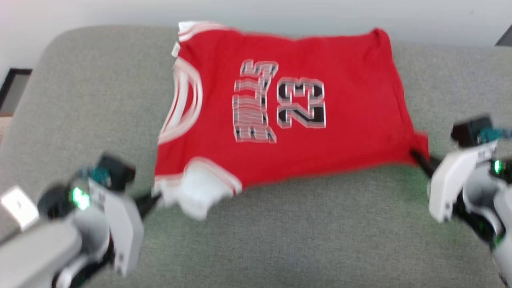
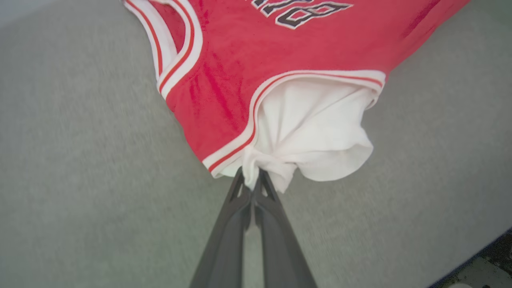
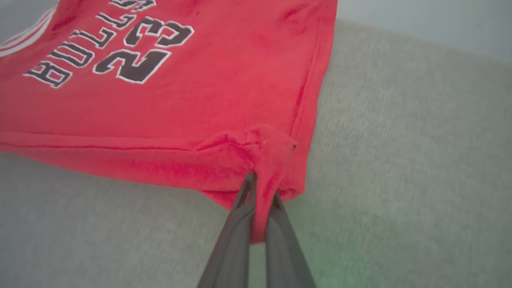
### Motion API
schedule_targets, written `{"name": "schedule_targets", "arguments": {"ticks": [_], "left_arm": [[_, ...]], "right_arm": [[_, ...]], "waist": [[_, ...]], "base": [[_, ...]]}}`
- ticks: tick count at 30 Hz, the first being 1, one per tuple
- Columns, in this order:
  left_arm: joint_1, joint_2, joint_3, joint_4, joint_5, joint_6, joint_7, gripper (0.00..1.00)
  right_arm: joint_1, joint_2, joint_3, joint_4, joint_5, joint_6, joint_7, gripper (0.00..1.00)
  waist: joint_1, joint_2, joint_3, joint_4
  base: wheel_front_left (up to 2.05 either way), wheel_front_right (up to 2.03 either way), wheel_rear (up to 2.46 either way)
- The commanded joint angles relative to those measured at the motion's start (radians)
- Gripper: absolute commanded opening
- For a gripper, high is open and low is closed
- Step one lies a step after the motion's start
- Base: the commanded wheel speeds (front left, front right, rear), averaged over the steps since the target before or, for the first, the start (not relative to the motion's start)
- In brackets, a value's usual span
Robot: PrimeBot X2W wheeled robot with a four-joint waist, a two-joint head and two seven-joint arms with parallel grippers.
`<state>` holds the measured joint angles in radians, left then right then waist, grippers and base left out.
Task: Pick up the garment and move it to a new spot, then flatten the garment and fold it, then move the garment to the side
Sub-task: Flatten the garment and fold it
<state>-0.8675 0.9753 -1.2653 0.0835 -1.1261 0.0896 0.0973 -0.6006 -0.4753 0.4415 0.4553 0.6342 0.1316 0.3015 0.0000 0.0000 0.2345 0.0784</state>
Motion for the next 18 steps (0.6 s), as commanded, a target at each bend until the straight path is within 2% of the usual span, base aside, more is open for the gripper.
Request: {"name": "schedule_targets", "arguments": {"ticks": [1, 7, 13, 18], "left_arm": [[0.046, 0.026, -0.003, -0.043, -0.014, 0.027, 0.016, 0.00], [0.246, 0.132, -0.010, -0.252, -0.101, 0.125, 0.073, 0.00], [0.359, 0.188, -0.012, -0.352, -0.157, 0.168, 0.095, 0.00], [0.381, 0.215, -0.007, -0.388, -0.164, 0.192, 0.087, 0.00]], "right_arm": [[0.052, -0.016, -0.010, -0.032, 0.016, -0.002, 0.025, 0.00], [0.299, -0.039, -0.087, -0.210, 0.057, -0.002, 0.156, 0.00], [0.522, -0.034, -0.149, -0.390, 0.070, -0.002, 0.323, 0.00], [0.623, -0.005, -0.212, -0.528, 0.058, -0.002, 0.405, 0.00]], "waist": [[0.0000, 0.0000, -0.036, 0.001], [0.0000, 0.0000, -0.049, -0.006], [0.0000, 0.0000, -0.044, -0.009], [0.0000, 0.0000, -0.031, -0.022]], "base": [[0.00, 0.00, 0.00], [0.00, 0.00, 0.00], [0.00, 0.00, 0.00], [0.00, 0.00, 0.00]]}}
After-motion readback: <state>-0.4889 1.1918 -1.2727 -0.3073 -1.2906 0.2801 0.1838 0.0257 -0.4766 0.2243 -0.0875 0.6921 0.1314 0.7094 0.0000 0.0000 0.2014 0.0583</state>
